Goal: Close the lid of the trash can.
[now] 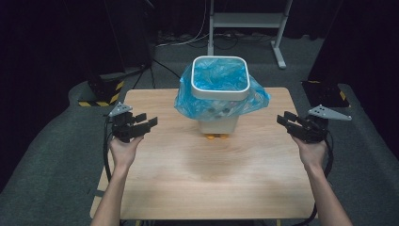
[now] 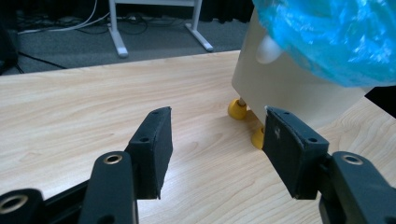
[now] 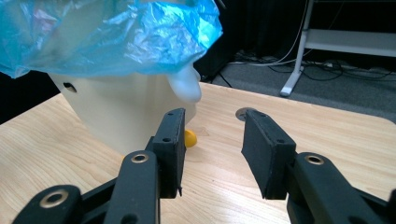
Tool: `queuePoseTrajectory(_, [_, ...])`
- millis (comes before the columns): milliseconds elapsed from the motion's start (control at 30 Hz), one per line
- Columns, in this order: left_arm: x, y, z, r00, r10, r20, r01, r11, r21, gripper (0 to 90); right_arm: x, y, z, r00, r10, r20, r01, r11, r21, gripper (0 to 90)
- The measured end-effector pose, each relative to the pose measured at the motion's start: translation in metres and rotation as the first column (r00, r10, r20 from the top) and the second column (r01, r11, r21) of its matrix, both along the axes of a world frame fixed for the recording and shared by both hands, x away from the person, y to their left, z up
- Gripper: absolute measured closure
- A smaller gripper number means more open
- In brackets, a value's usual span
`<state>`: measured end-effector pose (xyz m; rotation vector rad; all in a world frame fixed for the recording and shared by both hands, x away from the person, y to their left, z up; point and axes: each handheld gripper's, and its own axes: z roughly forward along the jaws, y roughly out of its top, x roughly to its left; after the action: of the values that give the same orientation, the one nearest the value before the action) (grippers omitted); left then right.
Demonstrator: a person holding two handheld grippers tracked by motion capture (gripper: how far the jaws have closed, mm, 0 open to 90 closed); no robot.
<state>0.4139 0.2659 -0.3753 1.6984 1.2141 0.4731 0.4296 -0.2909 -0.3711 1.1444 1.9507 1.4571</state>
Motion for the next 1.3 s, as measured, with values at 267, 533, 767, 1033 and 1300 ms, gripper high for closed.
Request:
queuePoseTrajectory(267, [0.003,-0.002,-0.012,0.9999,0.005,-0.01,-0.005,1.0,-0.004,42.6,0.002,0.0,-0.011,0.9998,-0.007,-0.019,0.007,1.0,-0.005,58.9])
queuePoseTrajectory(533, [0.004,-0.004,-0.025,0.9998,0.003,-0.018,-0.004,0.9999,-0.011,42.4,0.004,0.001,-0.02,0.9994,-0.015,-0.031,0.015,1.0,-0.004,58.8])
queuePoseTrajectory(767, [0.006,-0.008,-0.033,0.9994,-0.004,-0.034,0.004,1.0,-0.006,42.4,0.006,0.004,-0.029,0.9988,-0.021,-0.045,0.021,1.0,-0.01,58.8])
queuePoseTrajectory(1033, [0.008,-0.01,-0.042,0.9987,0.01,-0.051,-0.01,0.9999,-0.007,42.8,0.011,0.008,-0.044,0.997,-0.026,-0.072,0.025,1.0,-0.019,58.7])
queuePoseTrajectory(1300, [0.01,-0.01,-0.051,0.998,0.019,-0.06,-0.019,0.9998,-0.006,42.6,0.015,0.01,-0.054,0.9955,-0.034,-0.089,0.032,0.999,-0.024,58.7])
